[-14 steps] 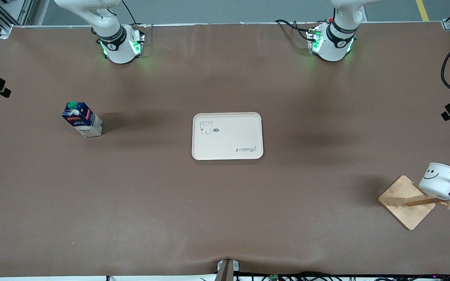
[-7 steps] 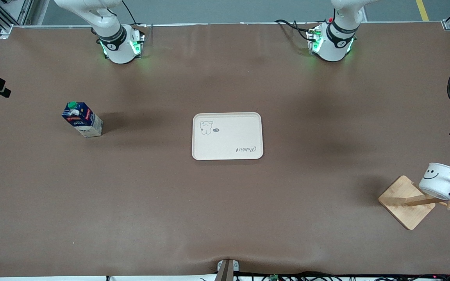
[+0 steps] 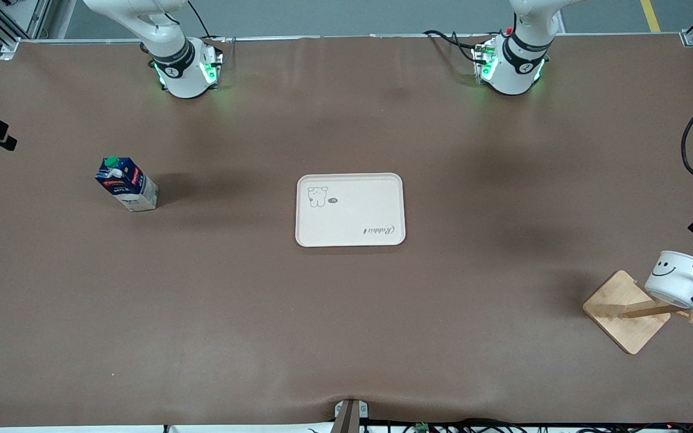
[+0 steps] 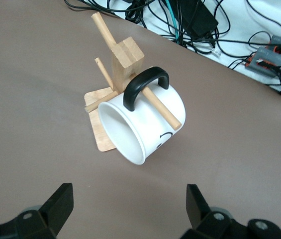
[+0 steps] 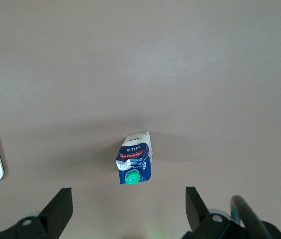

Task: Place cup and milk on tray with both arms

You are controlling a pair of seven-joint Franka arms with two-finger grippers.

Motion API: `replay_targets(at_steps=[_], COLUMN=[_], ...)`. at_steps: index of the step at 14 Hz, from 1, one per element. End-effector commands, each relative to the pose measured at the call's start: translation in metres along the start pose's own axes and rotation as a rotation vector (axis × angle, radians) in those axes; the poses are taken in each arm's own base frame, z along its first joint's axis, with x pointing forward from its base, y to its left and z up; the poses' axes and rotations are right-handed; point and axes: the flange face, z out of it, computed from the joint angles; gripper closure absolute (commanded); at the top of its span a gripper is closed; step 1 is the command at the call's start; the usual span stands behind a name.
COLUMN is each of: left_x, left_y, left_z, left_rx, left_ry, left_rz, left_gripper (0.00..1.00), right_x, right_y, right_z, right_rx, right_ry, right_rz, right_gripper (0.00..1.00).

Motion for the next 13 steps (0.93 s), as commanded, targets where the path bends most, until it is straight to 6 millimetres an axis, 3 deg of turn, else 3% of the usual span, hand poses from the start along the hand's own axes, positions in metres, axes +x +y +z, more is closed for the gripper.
replay_targets(at_steps=[1, 9, 11, 13], left_x=[-0.004, 0.007, 0.006, 0.006], left_y=[-0.006, -0.002, 0.009, 0.012], left_z=[0.019, 0.077, 0.087, 0.095], left_rx=[-0.026, -0.042, -0.056, -0.059], left_ry=[0.051, 0.133, 0.14, 0.139], left_rz=[-0.024, -0.024, -0.013, -0.01], left_gripper=[0.0, 0.0, 0.0, 0.1], right_x=[0.013, 0.014, 0.015, 0.016], right_y=[0.0, 0.0, 0.0, -0.001], right_z=[-0.001, -0.001, 0.001, 0.004], right_rx=[-0.013, -0.008, -0.008, -0.008], right_ry=[-0.002, -0.002, -0.005, -0.016], right_rz=[0.006, 0.007, 0.007, 0.007], right_gripper=[0.0, 0.0, 0.0, 0.0])
